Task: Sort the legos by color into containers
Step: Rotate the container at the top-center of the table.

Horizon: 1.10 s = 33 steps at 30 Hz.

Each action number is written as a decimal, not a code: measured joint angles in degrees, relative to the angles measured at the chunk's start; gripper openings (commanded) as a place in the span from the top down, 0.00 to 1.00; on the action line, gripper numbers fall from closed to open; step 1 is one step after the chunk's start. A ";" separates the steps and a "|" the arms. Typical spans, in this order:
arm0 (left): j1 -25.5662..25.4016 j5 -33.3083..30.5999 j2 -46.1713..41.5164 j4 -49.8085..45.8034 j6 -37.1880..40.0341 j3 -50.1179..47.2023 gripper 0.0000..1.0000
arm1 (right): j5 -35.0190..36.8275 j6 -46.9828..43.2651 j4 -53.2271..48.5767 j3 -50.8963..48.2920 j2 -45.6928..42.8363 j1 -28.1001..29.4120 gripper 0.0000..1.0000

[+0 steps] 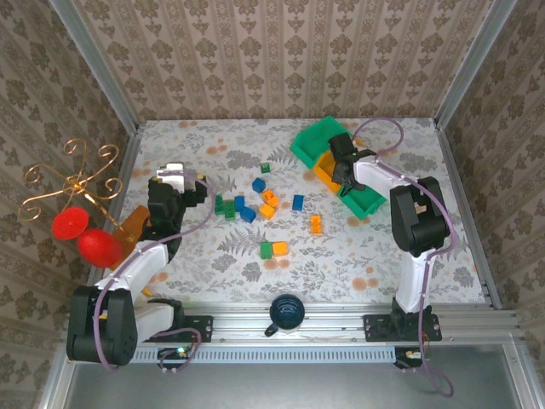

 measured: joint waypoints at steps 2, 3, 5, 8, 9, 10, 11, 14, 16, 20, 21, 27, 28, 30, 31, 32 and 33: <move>0.00 0.02 0.00 -0.02 0.00 0.00 0.00 | -0.15 -1.11 -0.26 0.42 0.17 -0.02 0.52; 0.00 0.02 -0.04 -0.13 0.00 0.00 0.00 | -0.31 -1.88 -0.37 0.42 0.17 -0.02 0.53; 0.00 0.02 -0.22 -0.42 0.00 0.00 0.00 | -0.72 -3.56 -0.48 0.46 0.22 0.00 0.56; 0.00 0.02 -0.55 -0.96 -0.02 0.00 0.00 | -1.38 -5.79 -0.81 0.87 0.24 0.00 0.57; 0.00 0.00 -0.68 -1.11 -0.02 0.00 0.00 | -1.62 -6.58 -0.87 1.09 0.33 0.00 0.57; 0.00 0.00 -0.79 -1.25 -0.02 0.00 0.00 | -1.86 -7.48 -1.03 1.38 0.46 0.00 0.57; 0.00 0.02 -0.90 -1.31 -0.02 0.00 0.00 | -2.08 -8.04 -1.11 1.60 0.59 0.00 0.57; 0.00 0.02 -1.18 -1.55 -0.02 0.00 0.00 | -2.73 -10.49 -1.11 2.38 1.11 -0.02 0.57; 0.00 0.00 -1.46 -1.92 -0.02 0.00 0.00 | -3.52 -12.46 -1.14 2.95 1.42 -0.02 0.56; 0.00 0.02 -2.21 -2.45 -0.02 0.00 0.00 | -5.25 -16.74 -1.07 4.42 2.29 -0.02 0.57; 0.00 0.02 -2.43 -2.51 -0.02 0.00 0.00 | -5.53 -17.94 -1.11 4.85 2.58 0.00 0.58; 0.00 0.00 -3.72 -2.84 -0.07 0.00 0.00 | -7.72 -23.65 -1.07 5.77 2.89 -0.22 0.61; 0.00 0.00 -3.87 -2.91 -0.09 0.00 0.00 | -8.33 -24.52 -1.09 5.90 2.91 -0.28 0.61; 0.00 0.00 -4.04 -3.13 -0.26 0.00 0.00 | -9.62 -25.97 -1.25 6.47 3.02 -0.35 0.61; 0.00 0.00 -4.09 -3.19 -0.48 0.00 0.00 | -10.21 -26.56 -1.25 6.93 3.26 -0.42 0.61; 0.00 0.00 -4.09 -3.17 -0.66 0.00 0.00 | -10.73 -27.06 -1.25 7.43 3.52 -0.46 0.61; 0.00 0.00 -4.09 -3.17 -0.92 0.00 0.00 | -11.39 -27.41 -1.22 8.11 3.93 -0.52 0.61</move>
